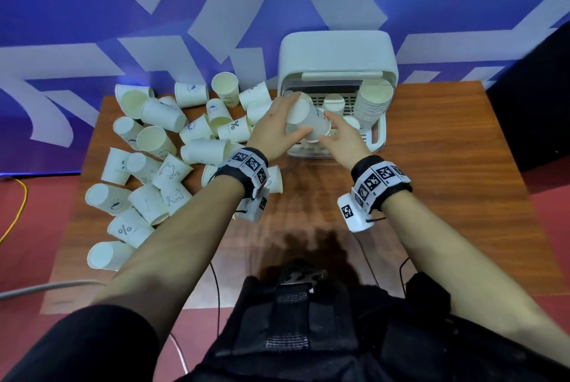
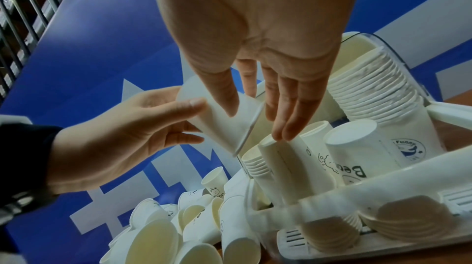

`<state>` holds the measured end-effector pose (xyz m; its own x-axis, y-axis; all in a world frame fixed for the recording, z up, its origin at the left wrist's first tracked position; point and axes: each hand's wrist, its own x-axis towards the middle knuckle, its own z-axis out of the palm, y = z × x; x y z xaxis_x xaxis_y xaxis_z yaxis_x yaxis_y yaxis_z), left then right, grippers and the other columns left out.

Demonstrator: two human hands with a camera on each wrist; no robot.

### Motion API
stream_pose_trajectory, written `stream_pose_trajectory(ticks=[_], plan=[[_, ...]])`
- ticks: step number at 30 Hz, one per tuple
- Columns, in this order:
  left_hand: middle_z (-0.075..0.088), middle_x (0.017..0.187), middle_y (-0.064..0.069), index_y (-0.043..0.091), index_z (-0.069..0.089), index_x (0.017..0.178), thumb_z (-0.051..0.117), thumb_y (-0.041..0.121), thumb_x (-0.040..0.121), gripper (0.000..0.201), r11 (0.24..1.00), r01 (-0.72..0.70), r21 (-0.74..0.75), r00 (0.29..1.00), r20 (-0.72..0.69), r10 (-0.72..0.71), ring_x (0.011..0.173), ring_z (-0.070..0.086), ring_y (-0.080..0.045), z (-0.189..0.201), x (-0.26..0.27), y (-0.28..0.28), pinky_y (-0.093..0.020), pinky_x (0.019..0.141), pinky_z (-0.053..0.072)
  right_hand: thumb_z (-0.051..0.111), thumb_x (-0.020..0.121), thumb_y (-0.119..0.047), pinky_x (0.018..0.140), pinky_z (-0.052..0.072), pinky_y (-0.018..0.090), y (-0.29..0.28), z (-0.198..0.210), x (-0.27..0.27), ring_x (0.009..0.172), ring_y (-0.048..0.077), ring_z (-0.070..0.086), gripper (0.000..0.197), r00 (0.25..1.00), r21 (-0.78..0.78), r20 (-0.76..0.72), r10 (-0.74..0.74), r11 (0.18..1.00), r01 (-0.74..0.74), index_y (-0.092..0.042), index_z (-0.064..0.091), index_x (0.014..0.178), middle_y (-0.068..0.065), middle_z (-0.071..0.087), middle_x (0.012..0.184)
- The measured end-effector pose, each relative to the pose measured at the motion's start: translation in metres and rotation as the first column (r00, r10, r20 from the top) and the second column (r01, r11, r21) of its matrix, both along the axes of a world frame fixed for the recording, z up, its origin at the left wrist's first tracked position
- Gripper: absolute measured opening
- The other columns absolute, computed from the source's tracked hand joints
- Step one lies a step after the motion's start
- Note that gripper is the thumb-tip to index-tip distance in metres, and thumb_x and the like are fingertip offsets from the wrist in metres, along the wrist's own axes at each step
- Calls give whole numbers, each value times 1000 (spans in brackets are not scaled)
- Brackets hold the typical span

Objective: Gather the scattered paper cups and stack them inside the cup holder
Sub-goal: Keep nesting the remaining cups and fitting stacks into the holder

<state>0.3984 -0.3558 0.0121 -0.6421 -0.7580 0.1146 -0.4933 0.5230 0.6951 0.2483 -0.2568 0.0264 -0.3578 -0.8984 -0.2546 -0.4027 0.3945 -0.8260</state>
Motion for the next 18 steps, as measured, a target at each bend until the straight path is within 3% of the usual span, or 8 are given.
stream_pose_trajectory(ticks=[2, 6, 12, 15, 18], plan=[[42, 140, -6, 19, 31, 146, 66, 39, 87, 72, 1000, 19, -17, 999, 31, -18, 123, 46, -20, 1, -6, -7, -25, 94, 38, 51, 92, -6, 83, 41, 24, -4, 0, -5, 100, 19, 55, 54, 1000, 0, 12, -10, 1000, 10, -16, 37, 142, 5, 51, 129], [42, 139, -6, 18, 32, 146, 66, 36, 86, 71, 996, 76, -55, 993, 100, -70, 122, 47, -22, 1, -17, -23, -32, 93, 43, 52, 92, -10, 91, 44, 30, -14, -5, -15, 110, 22, 56, 54, 1000, 11, -7, -8, 1000, 8, -18, 37, 143, 6, 50, 133], [41, 141, -4, 19, 35, 144, 67, 37, 86, 69, 996, 94, 5, 987, 130, -94, 124, 47, -24, -13, -24, -35, -37, 94, 46, 50, 92, -7, 89, 44, 28, -22, -21, -23, 109, 22, 57, 52, 1000, 18, 13, -7, 1000, 7, -17, 38, 142, 7, 49, 134], [43, 140, -5, 19, 35, 144, 65, 40, 86, 69, 993, 112, 44, 984, 134, -117, 123, 47, -25, -22, -29, -35, -39, 94, 47, 48, 92, -6, 82, 44, 26, -20, -32, -25, 99, 17, 58, 53, 996, 21, 66, -52, 998, 51, -18, 37, 143, 4, 50, 134], [43, 141, -5, 20, 34, 145, 63, 40, 86, 69, 989, 126, 80, 980, 143, -137, 123, 48, -25, -27, -34, -34, -41, 95, 47, 48, 94, -9, 88, 47, 30, -19, -42, -30, 105, 20, 60, 54, 994, 68, 85, -69, 996, 63, -19, 34, 145, 4, 55, 128]])
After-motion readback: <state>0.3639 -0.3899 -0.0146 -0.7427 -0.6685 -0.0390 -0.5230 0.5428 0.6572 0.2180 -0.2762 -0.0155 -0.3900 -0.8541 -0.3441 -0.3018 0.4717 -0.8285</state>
